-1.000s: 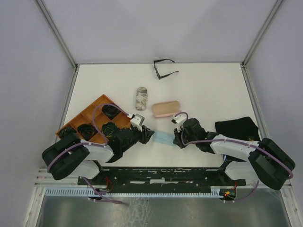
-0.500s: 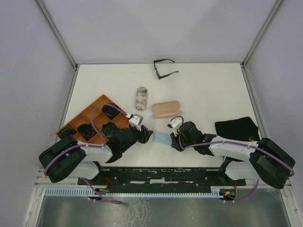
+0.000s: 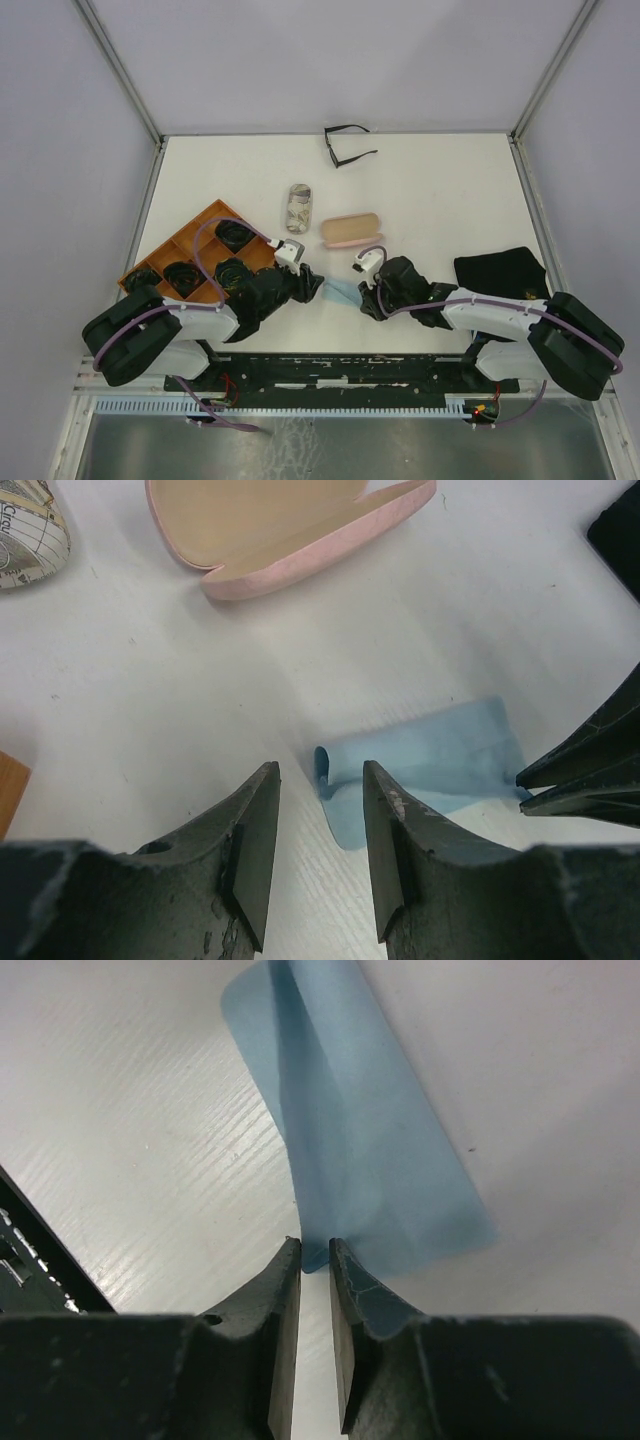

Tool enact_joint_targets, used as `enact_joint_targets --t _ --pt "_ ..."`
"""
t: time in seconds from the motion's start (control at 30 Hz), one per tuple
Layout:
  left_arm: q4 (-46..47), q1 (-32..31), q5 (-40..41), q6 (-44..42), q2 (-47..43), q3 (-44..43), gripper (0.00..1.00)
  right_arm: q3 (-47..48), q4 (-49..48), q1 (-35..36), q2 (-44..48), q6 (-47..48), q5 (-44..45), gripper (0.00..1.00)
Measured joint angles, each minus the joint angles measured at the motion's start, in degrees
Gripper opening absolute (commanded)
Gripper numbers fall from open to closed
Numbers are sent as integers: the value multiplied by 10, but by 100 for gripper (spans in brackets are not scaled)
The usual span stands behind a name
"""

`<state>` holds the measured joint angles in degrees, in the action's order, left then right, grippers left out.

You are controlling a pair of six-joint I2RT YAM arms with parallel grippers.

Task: Organize the sunglasses
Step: Fold the glasses cleaning cloth at the center of the board.

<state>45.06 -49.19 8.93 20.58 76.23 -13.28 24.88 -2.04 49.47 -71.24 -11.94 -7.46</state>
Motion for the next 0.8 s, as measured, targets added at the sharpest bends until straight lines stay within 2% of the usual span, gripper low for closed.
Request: enact_joint_targets --t 0.43,0.6,0.8 --pt "-16 0 0 0 0 -2 47 10 10 0 -13 15 -25 35" --pt "-31 7 -1 10 2 -13 54 11 27 1 37 -14 39 39" --pt "-53 26 -21 33 22 -54 61 25 71 2 80 -133 172 43"
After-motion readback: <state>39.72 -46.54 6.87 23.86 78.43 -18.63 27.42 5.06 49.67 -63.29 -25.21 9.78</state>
